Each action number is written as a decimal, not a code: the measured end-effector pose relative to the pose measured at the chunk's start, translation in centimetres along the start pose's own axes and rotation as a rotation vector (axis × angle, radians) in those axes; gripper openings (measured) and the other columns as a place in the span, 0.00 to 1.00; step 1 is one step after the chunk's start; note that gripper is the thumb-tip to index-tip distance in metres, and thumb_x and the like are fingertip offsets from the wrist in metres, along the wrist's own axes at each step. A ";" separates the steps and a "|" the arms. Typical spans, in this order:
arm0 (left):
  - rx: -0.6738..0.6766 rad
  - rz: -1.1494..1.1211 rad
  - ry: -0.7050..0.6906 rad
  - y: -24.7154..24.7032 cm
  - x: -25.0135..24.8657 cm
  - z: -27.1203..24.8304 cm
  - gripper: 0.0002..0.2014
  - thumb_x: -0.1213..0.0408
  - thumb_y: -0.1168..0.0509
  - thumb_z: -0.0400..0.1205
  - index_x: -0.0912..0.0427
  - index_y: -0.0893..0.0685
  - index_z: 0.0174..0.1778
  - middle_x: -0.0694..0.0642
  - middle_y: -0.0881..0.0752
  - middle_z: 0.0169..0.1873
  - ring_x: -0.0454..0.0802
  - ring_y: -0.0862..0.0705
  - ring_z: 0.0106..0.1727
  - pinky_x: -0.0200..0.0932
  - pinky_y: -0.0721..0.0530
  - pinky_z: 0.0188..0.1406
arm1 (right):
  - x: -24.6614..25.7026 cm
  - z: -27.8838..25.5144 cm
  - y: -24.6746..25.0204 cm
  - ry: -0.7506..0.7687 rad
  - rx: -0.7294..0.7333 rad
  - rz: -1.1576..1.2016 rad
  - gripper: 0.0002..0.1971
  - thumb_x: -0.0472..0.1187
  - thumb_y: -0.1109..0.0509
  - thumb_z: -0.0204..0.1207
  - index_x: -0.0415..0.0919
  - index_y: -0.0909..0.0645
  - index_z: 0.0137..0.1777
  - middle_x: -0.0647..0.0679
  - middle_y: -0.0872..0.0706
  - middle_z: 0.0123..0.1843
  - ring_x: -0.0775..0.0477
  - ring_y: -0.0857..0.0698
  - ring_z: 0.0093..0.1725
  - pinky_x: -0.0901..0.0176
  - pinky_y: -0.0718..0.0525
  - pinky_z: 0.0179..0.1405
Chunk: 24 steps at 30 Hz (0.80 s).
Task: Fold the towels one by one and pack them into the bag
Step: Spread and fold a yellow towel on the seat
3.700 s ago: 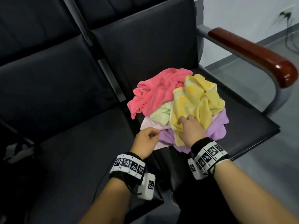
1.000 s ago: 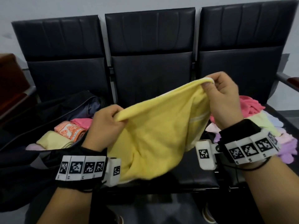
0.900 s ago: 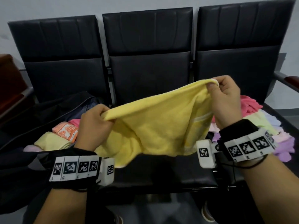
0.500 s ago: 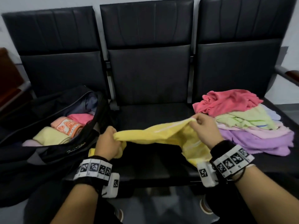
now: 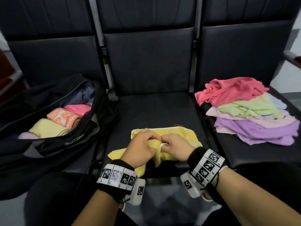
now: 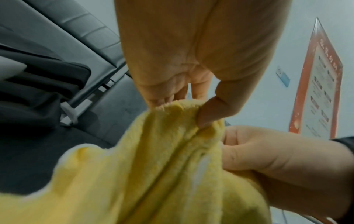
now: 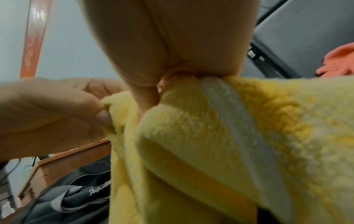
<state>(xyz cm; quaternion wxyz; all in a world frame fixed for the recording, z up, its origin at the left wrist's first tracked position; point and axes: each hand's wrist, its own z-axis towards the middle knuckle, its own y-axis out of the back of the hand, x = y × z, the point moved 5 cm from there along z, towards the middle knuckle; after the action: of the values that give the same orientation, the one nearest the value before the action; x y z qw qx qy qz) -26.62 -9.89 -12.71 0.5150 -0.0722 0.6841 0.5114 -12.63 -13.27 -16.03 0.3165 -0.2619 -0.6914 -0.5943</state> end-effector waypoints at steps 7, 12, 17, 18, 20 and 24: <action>0.168 -0.026 0.159 0.4 3.2 -1.0 0.06 0.66 0.32 0.75 0.51 0.13 0.43 0.40 0.19 0.31 0.40 0.22 0.34 0.46 0.21 0.41 | 0.1 -0.7 3.2 0.001 -0.193 0.051 0.10 0.30 0.32 0.72 0.48 0.16 0.41 0.55 0.13 0.38 0.57 0.17 0.42 0.66 0.22 0.43; 0.181 -0.192 0.197 1.1 3.6 -1.1 0.15 0.52 0.39 0.79 0.60 0.13 0.41 0.48 0.16 0.34 0.44 0.20 0.40 0.46 0.23 0.48 | 0.1 -1.0 4.7 0.007 -0.264 0.028 0.09 0.30 0.32 0.74 0.45 0.15 0.43 0.54 0.11 0.40 0.54 0.14 0.44 0.61 0.19 0.45; 0.181 -0.189 0.177 1.9 3.1 -1.1 0.10 0.61 0.37 0.86 0.55 0.10 0.48 0.55 0.09 0.45 0.49 0.13 0.50 0.53 0.17 0.60 | 0.2 -0.9 5.7 0.046 -0.313 0.034 0.11 0.30 0.32 0.74 0.50 0.15 0.43 0.56 0.11 0.39 0.58 0.14 0.43 0.61 0.18 0.45; 0.178 -0.151 0.156 2.0 3.0 -0.9 0.09 0.63 0.35 0.86 0.57 0.10 0.47 0.56 0.10 0.44 0.52 0.12 0.49 0.57 0.17 0.60 | 0.2 -0.9 5.7 0.052 -0.321 0.045 0.12 0.31 0.32 0.74 0.51 0.15 0.43 0.57 0.11 0.40 0.59 0.13 0.44 0.62 0.18 0.45; 0.112 -0.121 0.149 2.3 3.1 -0.6 0.07 0.67 0.33 0.85 0.61 0.11 0.43 0.60 0.10 0.40 0.59 0.12 0.48 0.62 0.16 0.59 | 0.5 -0.9 6.0 0.069 -0.357 0.061 0.15 0.30 0.33 0.74 0.54 0.14 0.46 0.60 0.11 0.42 0.61 0.13 0.46 0.67 0.19 0.46; -0.385 -0.072 0.221 7.1 4.5 -0.6 0.07 0.71 0.34 0.84 0.62 0.12 0.42 0.63 0.11 0.39 0.59 0.15 0.42 0.51 0.17 0.48 | 0.3 -1.2 9.3 0.040 -0.626 0.039 0.16 0.30 0.32 0.73 0.50 0.14 0.55 0.55 0.12 0.39 0.59 0.15 0.41 0.67 0.21 0.46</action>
<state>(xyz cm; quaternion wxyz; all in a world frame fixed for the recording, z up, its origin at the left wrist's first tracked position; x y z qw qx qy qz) -33.52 -5.14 -11.75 0.4316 -0.2494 0.6231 0.6028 -5.86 -13.03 -9.60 0.2455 -0.3481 -0.4633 -0.7772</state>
